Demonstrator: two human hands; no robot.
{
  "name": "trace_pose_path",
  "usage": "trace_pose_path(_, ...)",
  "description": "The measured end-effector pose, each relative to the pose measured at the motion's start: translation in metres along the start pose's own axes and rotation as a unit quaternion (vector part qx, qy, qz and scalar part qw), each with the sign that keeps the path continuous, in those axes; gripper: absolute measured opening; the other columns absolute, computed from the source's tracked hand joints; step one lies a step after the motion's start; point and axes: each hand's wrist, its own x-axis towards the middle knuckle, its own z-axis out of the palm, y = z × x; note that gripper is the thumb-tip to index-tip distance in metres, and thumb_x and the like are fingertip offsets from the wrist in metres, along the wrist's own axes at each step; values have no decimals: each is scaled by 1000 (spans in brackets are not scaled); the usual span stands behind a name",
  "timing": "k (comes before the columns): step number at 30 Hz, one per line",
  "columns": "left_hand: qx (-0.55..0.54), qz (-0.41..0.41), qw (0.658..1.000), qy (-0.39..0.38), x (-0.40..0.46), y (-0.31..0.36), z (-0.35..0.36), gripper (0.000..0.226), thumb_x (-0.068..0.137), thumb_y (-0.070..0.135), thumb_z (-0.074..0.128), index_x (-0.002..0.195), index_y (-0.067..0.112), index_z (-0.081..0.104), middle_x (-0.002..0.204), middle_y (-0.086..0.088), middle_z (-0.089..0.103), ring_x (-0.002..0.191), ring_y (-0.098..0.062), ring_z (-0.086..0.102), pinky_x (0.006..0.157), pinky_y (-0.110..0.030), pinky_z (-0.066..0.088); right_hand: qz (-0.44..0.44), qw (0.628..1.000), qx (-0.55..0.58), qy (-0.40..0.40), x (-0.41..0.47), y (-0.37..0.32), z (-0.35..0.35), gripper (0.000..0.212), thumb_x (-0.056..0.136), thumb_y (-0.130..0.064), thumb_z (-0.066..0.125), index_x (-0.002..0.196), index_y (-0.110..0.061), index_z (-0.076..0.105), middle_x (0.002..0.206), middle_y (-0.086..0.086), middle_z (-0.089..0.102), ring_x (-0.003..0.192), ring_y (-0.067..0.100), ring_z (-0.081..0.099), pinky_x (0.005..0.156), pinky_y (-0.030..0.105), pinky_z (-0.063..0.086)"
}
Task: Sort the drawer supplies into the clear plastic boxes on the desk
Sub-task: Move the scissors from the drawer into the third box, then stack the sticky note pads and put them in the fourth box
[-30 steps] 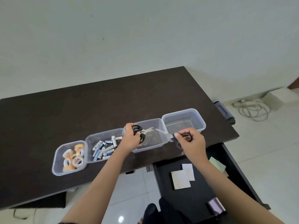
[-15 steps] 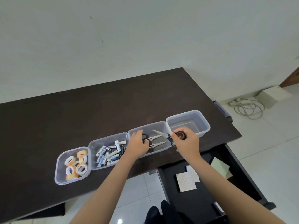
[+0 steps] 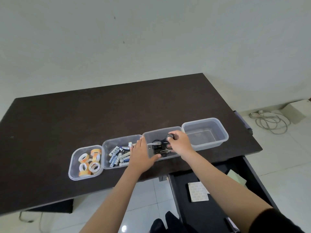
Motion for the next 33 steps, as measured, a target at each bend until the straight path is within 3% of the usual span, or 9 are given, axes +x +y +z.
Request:
trace_pose_path(4, 6, -3, 1000, 1, -2, 0, 1, 101, 78, 60, 61, 150, 12, 10, 157, -5, 21, 146, -23, 17, 118, -46, 9, -32, 991, -127, 14, -3, 1, 4, 26, 92, -13, 51, 117, -15, 58, 111, 4, 65, 104, 25, 60, 85, 33, 48)
trace_pose_path(10, 51, 0, 999, 6, -2, 4, 1, 100, 81, 60, 58, 150, 11, 7, 159, -7, 11, 147, -24, 10, 118, -45, 8, -82, 986, -145, 32, -9, 8, -7, 47, 95, -10, 52, 140, -13, 41, 144, 4, 46, 131, 23, 45, 104, 31, 40)
trace_pose_path(13, 69, 6, 996, 50, -7, 9, 5, 94, 82, 56, 60, 149, 10, 12, 158, -9, 15, 146, -26, 12, 120, -46, 13, -131, 982, -131, 35, -14, 17, -19, 40, 94, -12, 53, 134, -15, 49, 138, 2, 52, 127, 19, 48, 101, 25, 40)
trace_pose_path(16, 12, 12, 995, 95, -22, 21, 13, 79, 87, 42, 60, 148, 12, 20, 158, -8, 15, 146, -26, 12, 118, -41, 16, -201, 972, -113, 45, -22, 30, -35, 30, 92, -12, 56, 121, -15, 60, 122, 1, 62, 113, 13, 56, 92, 15, 42)
trace_pose_path(20, -83, 43, 982, 164, -58, 51, 37, 57, 88, 27, 61, 140, 12, 40, 152, -5, 32, 141, -22, 27, 108, -29, 29, -274, 957, -89, 35, -32, 61, -64, 18, 89, -6, 58, 103, -11, 68, 99, 2, 68, 89, 9, 61, 79, 21, 54)
trace_pose_path(25, -134, 96, 974, 154, -93, 88, 89, 46, 87, 18, 62, 131, 10, 50, 140, -4, 44, 131, -17, 41, 102, -28, 42, -256, 961, -87, 55, -37, 115, -103, 16, 85, -1, 60, 95, -10, 70, 87, 1, 67, 75, 11, 62, 66, 19, 52)
trace_pose_path(27, -139, 94, 978, 126, -102, 99, 113, 46, 87, 18, 61, 131, 11, 51, 137, -2, 46, 128, -14, 44, 97, -20, 42, -240, 964, -105, 49, -41, 142, -117, 17, 84, 0, 60, 95, -9, 70, 87, 0, 66, 74, 11, 62, 66, 17, 51)
trace_pose_path(29, -138, 81, 983, 93, -108, 109, 136, 48, 87, 20, 59, 133, 12, 49, 138, -1, 44, 129, -14, 43, 100, -23, 43, -204, 970, -131, 34, -44, 172, -130, 17, 84, -1, 60, 96, -9, 70, 88, 1, 66, 77, 11, 61, 69, 15, 48)
trace_pose_path(33, -121, 32, 992, 11, -109, 119, 177, 55, 88, 23, 56, 140, 14, 40, 146, 1, 33, 135, -14, 33, 104, -17, 29, -99, 977, -187, 0, -49, 234, -155, 18, 85, -5, 58, 99, -10, 67, 94, 2, 62, 87, 20, 62, 74, 23, 46)
